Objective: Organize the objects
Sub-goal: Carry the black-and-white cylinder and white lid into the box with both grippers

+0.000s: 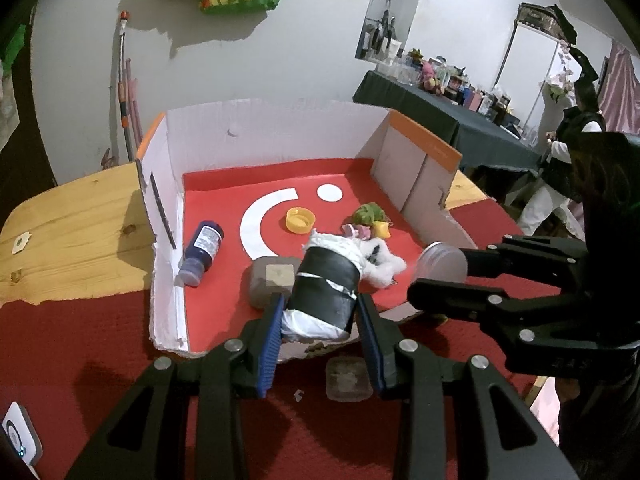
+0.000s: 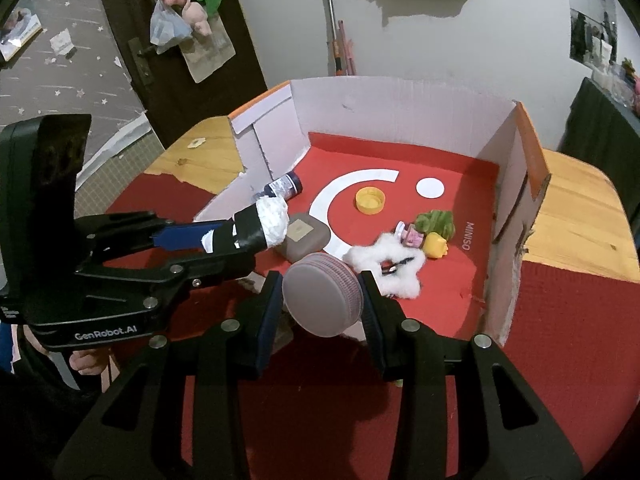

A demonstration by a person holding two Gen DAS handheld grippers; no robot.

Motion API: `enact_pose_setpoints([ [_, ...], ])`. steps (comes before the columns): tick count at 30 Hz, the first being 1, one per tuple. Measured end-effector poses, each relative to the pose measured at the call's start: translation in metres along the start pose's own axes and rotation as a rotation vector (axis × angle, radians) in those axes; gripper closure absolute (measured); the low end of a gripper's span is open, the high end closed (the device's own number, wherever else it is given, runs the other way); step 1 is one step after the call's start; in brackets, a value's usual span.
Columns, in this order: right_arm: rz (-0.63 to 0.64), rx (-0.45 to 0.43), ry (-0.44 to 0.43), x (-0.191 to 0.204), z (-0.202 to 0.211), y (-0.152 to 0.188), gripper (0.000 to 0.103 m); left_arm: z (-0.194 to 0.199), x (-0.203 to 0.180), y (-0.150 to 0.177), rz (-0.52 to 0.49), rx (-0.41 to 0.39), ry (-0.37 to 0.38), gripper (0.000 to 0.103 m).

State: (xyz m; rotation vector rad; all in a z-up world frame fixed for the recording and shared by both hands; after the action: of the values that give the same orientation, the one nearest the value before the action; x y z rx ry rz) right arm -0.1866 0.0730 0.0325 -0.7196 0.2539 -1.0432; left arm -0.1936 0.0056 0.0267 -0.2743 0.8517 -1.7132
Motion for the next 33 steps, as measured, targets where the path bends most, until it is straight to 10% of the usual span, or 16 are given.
enact_pose_setpoints([
  [33, 0.018, 0.135, -0.025, 0.0, -0.065, 0.007, 0.067, -0.04, 0.022, 0.013, 0.039, 0.092, 0.036, 0.065],
])
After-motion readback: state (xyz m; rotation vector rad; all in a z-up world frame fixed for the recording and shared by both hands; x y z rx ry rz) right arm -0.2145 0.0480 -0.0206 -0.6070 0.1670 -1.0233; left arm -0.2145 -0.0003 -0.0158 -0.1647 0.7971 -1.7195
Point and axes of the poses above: each gripper's, at about its wrist camera, not at the fingertips, and z roughly against the way its jaws point, x to its left, y to its underside, the point moved 8 cm from there along -z, roughly the way its jaws point, and after that the axes turned 5 degrees about y, right-handed, at the moved point
